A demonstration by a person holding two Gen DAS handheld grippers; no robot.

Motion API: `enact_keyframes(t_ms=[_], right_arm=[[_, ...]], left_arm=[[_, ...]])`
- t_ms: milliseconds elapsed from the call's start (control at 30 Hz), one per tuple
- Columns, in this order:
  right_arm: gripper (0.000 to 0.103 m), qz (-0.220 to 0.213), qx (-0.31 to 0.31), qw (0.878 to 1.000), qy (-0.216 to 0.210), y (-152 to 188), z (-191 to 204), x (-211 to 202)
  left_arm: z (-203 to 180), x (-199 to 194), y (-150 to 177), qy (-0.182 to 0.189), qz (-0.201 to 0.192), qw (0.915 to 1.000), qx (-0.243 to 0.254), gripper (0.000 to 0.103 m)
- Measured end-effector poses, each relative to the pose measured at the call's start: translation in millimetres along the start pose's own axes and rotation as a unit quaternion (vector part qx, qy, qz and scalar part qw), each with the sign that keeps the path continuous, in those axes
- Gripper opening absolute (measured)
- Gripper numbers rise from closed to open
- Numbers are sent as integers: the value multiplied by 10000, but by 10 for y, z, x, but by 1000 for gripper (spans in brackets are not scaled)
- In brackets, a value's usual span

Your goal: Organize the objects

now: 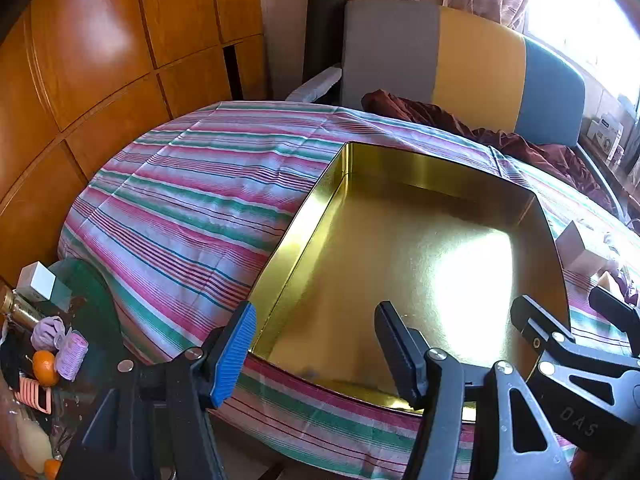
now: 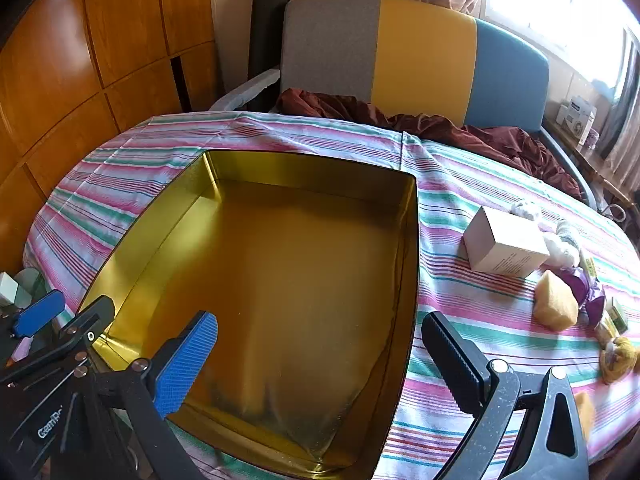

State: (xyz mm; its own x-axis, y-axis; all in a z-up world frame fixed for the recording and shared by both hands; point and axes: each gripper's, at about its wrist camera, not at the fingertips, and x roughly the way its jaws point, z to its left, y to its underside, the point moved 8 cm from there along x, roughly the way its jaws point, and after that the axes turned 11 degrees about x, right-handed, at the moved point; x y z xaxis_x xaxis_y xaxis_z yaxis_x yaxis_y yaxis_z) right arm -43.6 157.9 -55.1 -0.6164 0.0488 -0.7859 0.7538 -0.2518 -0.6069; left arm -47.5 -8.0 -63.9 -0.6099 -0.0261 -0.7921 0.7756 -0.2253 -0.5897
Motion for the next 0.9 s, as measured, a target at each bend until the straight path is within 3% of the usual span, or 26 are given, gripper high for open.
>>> enact_keyframes(t_ms=[900], right_arm=[[103,-19,52,10000,-66,47,-16,-38]], left_arm=[[-31,-3,18,-49,-9,10000,57,63]])
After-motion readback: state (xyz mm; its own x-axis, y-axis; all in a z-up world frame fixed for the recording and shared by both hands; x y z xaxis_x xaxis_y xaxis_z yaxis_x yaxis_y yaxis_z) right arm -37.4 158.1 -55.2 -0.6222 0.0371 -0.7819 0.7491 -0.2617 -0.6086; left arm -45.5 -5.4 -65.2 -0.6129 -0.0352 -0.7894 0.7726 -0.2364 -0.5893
